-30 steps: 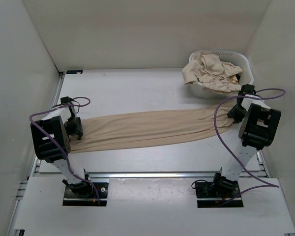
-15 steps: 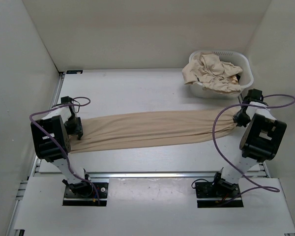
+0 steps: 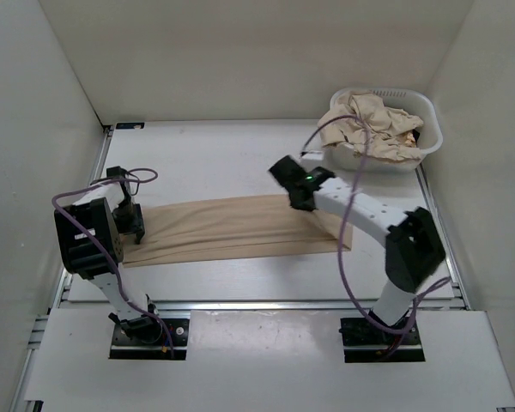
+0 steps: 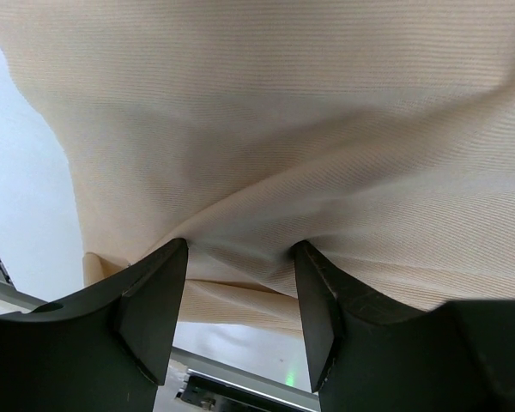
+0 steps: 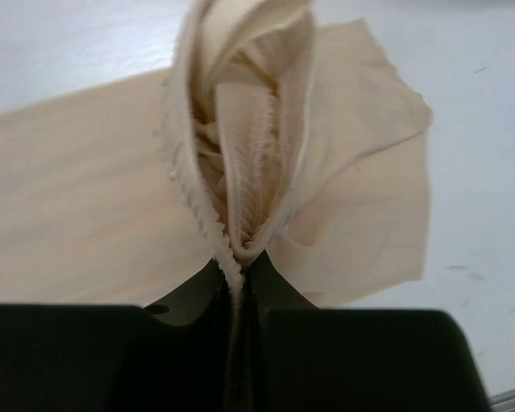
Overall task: Fold and stack the trousers
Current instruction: Fold the trousers
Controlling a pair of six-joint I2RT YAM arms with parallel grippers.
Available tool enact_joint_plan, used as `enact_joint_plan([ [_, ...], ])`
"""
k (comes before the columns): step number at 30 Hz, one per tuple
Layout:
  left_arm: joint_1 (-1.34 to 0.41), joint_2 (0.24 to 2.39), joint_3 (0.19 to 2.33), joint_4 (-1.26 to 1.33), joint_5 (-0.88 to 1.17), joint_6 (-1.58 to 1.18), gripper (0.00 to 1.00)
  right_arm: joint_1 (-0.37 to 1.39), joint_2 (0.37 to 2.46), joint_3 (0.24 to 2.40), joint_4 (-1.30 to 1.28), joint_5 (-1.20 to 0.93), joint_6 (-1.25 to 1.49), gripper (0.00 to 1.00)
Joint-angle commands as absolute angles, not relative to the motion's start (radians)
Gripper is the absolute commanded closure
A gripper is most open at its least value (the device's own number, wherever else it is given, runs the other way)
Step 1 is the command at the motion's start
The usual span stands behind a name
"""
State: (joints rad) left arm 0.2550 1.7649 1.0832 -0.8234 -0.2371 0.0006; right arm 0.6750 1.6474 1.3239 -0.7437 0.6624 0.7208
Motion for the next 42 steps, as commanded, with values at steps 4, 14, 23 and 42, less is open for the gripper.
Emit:
enact_joint_plan([
  [4, 0.259, 1.790, 1.143, -0.830, -0.273, 0.000, 0.36, 0.914, 1.922, 1.555, -0.936, 0.788, 0.977, 1.00],
  [14, 0.259, 1.780, 1.164, -0.839, -0.273, 0.000, 0.34, 1.034, 2.049, 1.663, -0.948, 0.742, 0.942, 1.00],
  [23, 0.259, 1.770, 1.154, -0.848, -0.273, 0.000, 0.33, 1.094, 2.092, 1.704, -0.873, 0.684, 0.744, 1.00],
  [42, 0.259, 1.706, 1.259, -0.887, -0.394, 0.000, 0.32, 1.094, 1.792, 1.637, -0.745, 0.535, 0.435, 0.22],
])
